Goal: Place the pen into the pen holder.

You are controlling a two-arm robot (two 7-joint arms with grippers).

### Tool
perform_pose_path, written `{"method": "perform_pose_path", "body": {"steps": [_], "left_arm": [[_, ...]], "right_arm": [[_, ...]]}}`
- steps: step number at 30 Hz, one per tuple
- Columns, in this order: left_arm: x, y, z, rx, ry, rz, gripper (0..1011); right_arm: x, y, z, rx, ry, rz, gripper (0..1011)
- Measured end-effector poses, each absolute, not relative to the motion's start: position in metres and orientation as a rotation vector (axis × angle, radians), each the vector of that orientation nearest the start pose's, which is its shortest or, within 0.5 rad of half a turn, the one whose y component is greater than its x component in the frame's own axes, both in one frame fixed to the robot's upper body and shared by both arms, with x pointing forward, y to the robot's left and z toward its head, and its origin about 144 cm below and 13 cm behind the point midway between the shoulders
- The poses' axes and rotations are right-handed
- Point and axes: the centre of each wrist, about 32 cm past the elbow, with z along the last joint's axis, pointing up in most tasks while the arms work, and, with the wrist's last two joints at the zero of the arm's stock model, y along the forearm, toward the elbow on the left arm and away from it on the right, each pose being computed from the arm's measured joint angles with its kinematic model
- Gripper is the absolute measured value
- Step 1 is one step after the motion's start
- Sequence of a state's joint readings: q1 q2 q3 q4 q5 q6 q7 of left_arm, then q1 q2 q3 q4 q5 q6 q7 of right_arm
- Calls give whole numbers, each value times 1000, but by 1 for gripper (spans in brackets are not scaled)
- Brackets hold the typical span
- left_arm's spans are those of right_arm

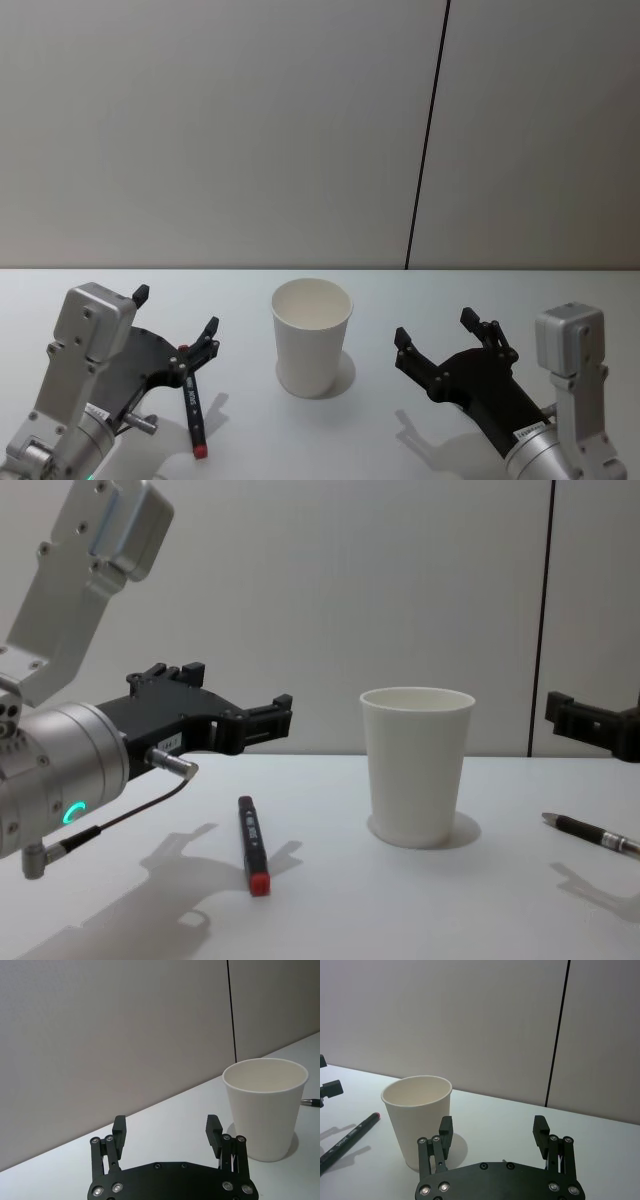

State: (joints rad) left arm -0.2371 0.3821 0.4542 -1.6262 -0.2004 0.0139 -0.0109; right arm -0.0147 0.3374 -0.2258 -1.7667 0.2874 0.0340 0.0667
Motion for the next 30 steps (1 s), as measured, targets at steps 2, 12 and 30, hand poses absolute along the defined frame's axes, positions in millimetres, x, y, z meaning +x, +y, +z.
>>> {"method": "perform_pose_path", "body": {"steps": [2, 12, 30], "left_arm": [[492, 198, 1204, 61, -268, 1124, 1002], [492, 198, 1204, 61, -268, 1124, 1002], [492, 198, 1204, 61, -268, 1124, 1002]], "right_arm": [[443, -237, 1189, 26, -75, -1230, 1001], [443, -237, 1189, 26, -75, -1229, 1001], [443, -237, 1189, 26, -75, -1229, 1001]]}}
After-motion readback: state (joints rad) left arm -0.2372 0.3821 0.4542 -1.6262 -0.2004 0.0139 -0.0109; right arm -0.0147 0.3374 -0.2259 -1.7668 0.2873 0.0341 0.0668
